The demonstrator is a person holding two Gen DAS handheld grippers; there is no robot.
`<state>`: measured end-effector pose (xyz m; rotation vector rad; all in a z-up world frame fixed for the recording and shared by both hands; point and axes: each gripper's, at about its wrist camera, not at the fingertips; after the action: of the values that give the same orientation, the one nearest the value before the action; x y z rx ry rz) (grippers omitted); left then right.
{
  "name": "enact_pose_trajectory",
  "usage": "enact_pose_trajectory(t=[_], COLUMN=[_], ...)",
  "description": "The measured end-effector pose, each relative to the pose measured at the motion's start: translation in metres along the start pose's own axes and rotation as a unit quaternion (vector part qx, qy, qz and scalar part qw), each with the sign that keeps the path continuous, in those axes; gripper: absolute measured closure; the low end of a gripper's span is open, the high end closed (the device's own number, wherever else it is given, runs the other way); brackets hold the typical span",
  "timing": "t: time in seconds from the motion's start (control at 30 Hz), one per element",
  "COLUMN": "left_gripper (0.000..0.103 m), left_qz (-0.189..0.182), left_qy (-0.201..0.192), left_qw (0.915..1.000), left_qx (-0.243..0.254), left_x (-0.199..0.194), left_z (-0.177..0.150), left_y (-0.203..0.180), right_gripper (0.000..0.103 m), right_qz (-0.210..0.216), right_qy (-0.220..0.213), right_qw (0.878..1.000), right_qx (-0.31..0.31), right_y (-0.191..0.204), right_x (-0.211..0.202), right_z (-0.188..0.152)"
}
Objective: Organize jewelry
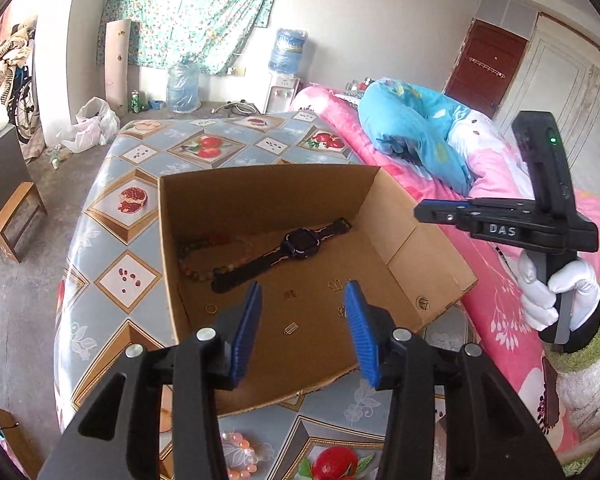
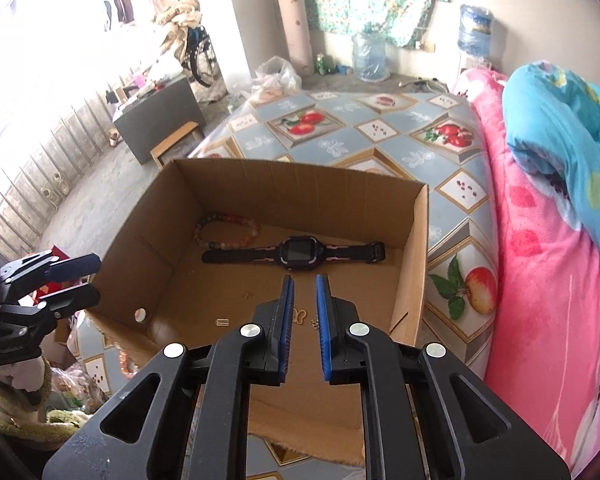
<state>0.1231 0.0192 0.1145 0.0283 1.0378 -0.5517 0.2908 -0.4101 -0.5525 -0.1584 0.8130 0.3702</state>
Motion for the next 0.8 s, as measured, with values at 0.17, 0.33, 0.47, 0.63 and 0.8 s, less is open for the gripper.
enact_pose_trajectory(t=[0.17,0.33,0.47,0.63,0.8], left_gripper=[0.051,0.039,0.035,0.034,0.034], left_qz=[0.011,0.04,0.051,0.06,0.073], left_qy=[-0.052,-0.086,-0.054,-0.003,0.025], left_qw=[0.9986,0.9954,0.9972,0.9982,0.9968], left_qx=[-0.011,-0.016,-0.007,0.0,0.021], left_x=[-0.033,-0.056,-0.049,-0.018,0.014], left_z=[-0.023,-0.058,-0.087,-0.111,-0.12], left_y=[0.015,0.033,0.035,0.026,0.007], right_gripper=[0.068,0.044,0.037,0.037,0.037], right_qz=[0.005,0.024,0.015,-0.002,-0.035], right_qy=[-0.085,-0.128,-0.107,-0.041,0.009], right_qw=[0.996,0.99,0.99,0.991,0.992], right_qx=[0.015,0.055,0.087,0.129,0.122], right_y=[0.012,0.019,0.024,0.032,0.05], right_x=[-0.054,-0.072,-0.049,0.004,0.041], right_z=[-0.038,-0.091,-0.128,-0.16,-0.176])
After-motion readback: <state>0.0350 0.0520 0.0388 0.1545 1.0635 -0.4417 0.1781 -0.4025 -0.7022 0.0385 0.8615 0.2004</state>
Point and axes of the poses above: each gripper's, at about its wrist camera, not at the fingertips, and x roughly the way its jaws point, y to its left, z to its top, and after that the axes turned 14 degrees about y, right-handed
